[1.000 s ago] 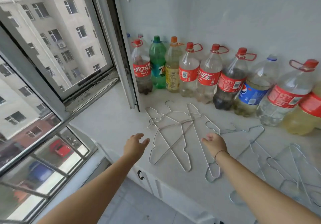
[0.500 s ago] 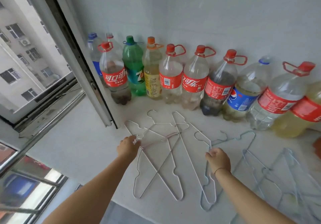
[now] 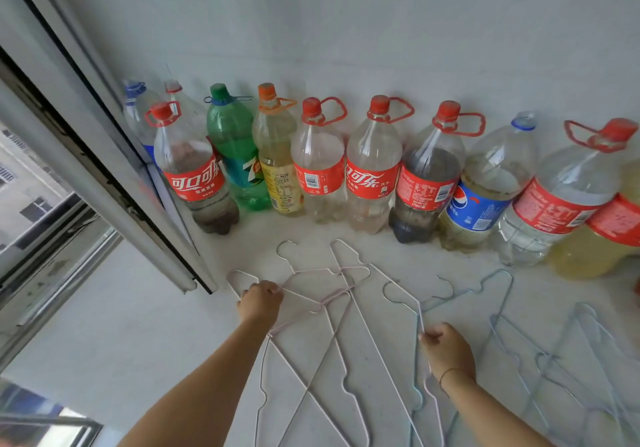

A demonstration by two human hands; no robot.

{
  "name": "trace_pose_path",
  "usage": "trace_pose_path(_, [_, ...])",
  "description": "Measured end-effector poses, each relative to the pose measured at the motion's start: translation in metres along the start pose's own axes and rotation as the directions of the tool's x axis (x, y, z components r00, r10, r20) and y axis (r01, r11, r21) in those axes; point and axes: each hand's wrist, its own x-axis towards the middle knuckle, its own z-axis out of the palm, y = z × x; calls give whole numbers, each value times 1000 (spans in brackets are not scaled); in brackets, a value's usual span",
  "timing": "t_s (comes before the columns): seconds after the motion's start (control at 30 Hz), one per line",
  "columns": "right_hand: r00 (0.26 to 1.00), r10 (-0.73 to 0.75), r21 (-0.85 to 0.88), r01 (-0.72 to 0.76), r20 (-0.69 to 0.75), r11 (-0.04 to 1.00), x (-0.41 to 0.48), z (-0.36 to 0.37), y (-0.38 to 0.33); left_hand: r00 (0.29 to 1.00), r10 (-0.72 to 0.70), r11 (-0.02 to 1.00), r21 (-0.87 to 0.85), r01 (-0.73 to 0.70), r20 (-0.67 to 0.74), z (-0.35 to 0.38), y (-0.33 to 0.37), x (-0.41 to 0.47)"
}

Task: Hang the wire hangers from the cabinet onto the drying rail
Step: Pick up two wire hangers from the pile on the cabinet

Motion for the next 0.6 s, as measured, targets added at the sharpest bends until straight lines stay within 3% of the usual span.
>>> trace_pose_path(0.4, [1000,-29,3,29,-6,1000,-1,2,3,999,18,1000,15,-17,-50,4,-2,5])
trace_pose_path(0.47, [1000,-18,1,18,-3,1000,-1,2,2,999,17,990,-140,-22,-31,2,-3,3])
trace_pose_path(0.6, [1000,2,34,-2,9,999,-1,1,0,997,-7,860,-508,45,77,-6,3,-10])
